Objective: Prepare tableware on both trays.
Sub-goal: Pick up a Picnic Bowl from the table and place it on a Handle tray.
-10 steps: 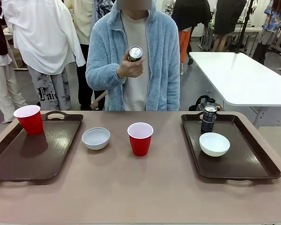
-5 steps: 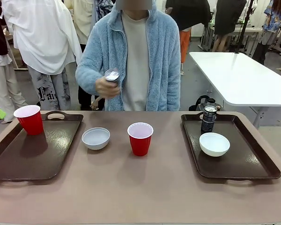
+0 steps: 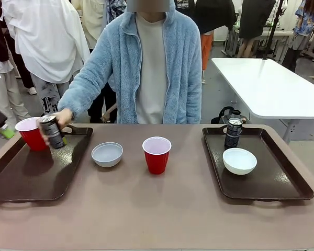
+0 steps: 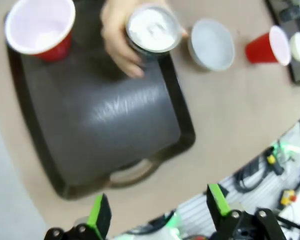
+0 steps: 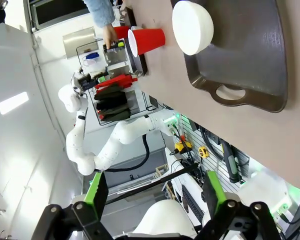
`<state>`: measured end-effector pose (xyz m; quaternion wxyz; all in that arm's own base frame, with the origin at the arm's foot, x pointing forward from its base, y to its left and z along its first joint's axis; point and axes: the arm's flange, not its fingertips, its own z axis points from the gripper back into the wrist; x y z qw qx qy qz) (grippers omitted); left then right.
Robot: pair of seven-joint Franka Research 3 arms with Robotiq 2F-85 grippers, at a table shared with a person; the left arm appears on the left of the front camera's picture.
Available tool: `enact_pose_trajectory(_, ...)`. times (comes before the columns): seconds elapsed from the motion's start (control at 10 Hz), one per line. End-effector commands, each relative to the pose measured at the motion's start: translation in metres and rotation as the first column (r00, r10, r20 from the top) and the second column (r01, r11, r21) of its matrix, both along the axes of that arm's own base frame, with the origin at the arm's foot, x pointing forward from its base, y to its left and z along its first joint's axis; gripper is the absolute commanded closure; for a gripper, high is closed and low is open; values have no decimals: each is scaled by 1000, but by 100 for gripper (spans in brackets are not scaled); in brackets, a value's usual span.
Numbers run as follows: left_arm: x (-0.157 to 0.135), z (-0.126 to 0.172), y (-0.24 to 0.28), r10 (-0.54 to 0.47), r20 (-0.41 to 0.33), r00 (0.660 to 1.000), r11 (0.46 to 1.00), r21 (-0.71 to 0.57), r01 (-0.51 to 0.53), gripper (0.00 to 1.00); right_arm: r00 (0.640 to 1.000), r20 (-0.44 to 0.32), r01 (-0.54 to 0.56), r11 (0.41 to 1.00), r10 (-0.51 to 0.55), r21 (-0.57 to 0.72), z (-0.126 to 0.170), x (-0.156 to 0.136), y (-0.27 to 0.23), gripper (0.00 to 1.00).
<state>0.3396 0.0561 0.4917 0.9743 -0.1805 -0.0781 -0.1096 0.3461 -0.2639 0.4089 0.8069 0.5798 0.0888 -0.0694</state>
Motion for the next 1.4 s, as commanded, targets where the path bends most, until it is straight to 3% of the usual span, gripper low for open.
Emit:
enact_pose_trajectory(0.0,-81,-3,28,-59,59,997,998,-2,59,0,1000,0,-1,1000,1,-1,0,0,1,0)
enact_pose_trajectory(0.6,-66,-9,20,-37,47,998,999,-37,38,0,1000,0,-1,1000,1,-1,0,0,1,0)
enact_pose_trajectory(1.0,24,18,-47,13,109,994,999,50,-18,0,1000,0,-1,1000,1,-1,0,0,1,0)
enact_pose_trajectory(1.2,52,10,-87,5,99,995,992,125,-17,0,1000,0,-1,1000,1,-1,0,0,1,0)
enact_pose_trajectory(1.3,61,4,-113,10,128,992,985,172,-33,0,1000,0,-1,1000,1,-1,0,0,1,0)
